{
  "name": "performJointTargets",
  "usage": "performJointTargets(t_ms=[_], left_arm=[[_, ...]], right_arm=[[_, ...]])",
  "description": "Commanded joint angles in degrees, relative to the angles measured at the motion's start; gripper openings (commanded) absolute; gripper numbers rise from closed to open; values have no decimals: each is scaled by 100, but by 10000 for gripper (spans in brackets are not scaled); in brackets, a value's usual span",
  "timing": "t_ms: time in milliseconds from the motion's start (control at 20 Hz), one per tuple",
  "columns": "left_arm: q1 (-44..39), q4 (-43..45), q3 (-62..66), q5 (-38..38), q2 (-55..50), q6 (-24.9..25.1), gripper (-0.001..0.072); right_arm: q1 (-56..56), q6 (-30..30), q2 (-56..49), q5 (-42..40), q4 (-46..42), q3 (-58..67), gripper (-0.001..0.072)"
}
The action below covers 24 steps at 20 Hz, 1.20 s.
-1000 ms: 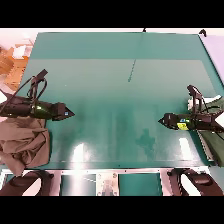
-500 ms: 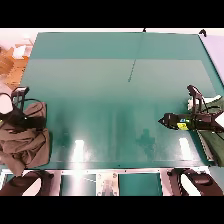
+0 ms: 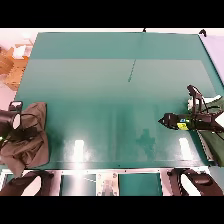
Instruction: Fold the shirts.
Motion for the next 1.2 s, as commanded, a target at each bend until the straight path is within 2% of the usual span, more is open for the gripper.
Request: performJointTargets(t_ms=[0, 100, 250, 350, 500, 550, 650, 800, 950, 1150], left_arm=[[717, -188, -155, 507, -352, 92, 281], [809, -660, -155, 761, -450, 490, 23], [809, -1517, -31, 887, -463, 1008, 22], [809, -2258, 417, 693, -463, 1320, 21], [741, -4133, 1539, 258, -457, 2212, 20], [566, -4732, 1937, 129, -457, 2382, 20], [-114, -5515, 2763, 103, -459, 2415, 20], [-1687, -5740, 3814, 643, -509, 2358, 20], [-3049, -5764, 4304, 1200, -883, 2350, 21], [-3974, -5775, 4319, 1648, -1843, 2352, 22]], right_arm=[[7, 0, 4, 0, 0, -4, 15], [7, 0, 4, 0, 0, -4, 15], [7, 0, 4, 0, 0, -4, 16], [7, 0, 4, 0, 0, -4, 16], [7, 0, 4, 0, 0, -4, 16], [7, 0, 4, 0, 0, -4, 16], [7, 0, 4, 0, 0, -4, 15], [7, 0, 4, 0, 0, -4, 15], [7, 2, 4, 0, 0, -4, 16], [7, 0, 4, 0, 0, -4, 16]])
